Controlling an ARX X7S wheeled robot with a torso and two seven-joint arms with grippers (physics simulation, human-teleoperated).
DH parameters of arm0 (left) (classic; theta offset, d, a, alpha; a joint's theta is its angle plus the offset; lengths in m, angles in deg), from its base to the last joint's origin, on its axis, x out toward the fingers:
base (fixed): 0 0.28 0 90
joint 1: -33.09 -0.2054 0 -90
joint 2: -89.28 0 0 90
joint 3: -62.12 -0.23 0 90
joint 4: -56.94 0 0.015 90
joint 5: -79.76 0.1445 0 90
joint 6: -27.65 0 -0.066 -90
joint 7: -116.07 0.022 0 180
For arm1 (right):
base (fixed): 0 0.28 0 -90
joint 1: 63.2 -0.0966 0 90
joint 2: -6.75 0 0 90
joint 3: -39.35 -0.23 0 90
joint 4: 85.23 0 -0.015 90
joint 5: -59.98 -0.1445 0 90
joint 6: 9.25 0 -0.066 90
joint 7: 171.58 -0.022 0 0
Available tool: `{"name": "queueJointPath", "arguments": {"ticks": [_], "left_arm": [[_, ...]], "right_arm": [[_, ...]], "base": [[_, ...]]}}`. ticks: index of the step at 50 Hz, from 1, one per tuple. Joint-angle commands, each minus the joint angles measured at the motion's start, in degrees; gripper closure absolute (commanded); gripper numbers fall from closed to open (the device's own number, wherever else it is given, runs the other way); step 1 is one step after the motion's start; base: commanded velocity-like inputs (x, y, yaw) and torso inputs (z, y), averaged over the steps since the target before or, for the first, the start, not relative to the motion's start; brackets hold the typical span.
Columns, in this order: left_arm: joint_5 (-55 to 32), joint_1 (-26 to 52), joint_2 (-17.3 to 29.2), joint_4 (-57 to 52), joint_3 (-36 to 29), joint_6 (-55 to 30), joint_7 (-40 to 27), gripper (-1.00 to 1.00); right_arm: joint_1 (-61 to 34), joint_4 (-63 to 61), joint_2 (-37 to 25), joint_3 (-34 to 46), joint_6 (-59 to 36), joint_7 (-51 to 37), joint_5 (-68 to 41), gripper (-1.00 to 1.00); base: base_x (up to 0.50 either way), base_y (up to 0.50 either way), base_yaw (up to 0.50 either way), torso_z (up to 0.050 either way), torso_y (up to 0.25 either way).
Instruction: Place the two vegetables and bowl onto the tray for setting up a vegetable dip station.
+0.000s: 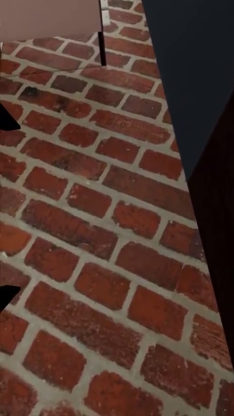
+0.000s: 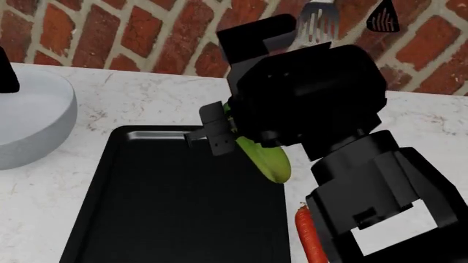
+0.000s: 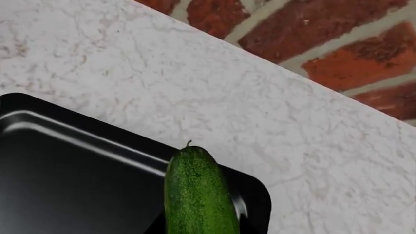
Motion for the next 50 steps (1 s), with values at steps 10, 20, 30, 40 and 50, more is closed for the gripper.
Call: {"name": "queueJointPath", "arguments": {"ticks": [10,20,30,40,50], "left_arm": [[-0.26,-0.68,0.12,0.25,0.22,0.6,-0.28,-1.0],[-0.56,-0.53,0.09,-0.1,0.26,0.29,-0.42,-1.0],[-0.78,-0.24,0.23,-0.52,0.33,-0.15,-0.6,-1.0],[-1.19,0.29,0.39,-0.93,0.49,-0.76,-0.6,-1.0],[-1.86,0.65,0.46,-1.82,0.81,-1.63,-0.53,-1.0]], "right_arm": [[0.3,1.75,1.01,3.41,1.54,3.35,0.95,-1.0],[0.25,1.84,0.85,3.37,1.77,3.23,0.67,-1.0],[0.13,1.58,0.56,3.22,1.64,2.98,0.21,-1.0],[-6.11,-8.71,-4.28,-2.45,-8.35,-4.11,-6.03,-1.0],[-7.02,-17.78,-10.16,-10.03,-19.65,-19.04,-19.66,-1.0]], "base": [[0.0,0.0,0.0,0.0,0.0],[0.0,0.0,0.0,0.0,0.0],[0.0,0.0,0.0,0.0,0.0],[0.0,0.0,0.0,0.0,0.0],[0.0,0.0,0.0,0.0,0.0]]}}
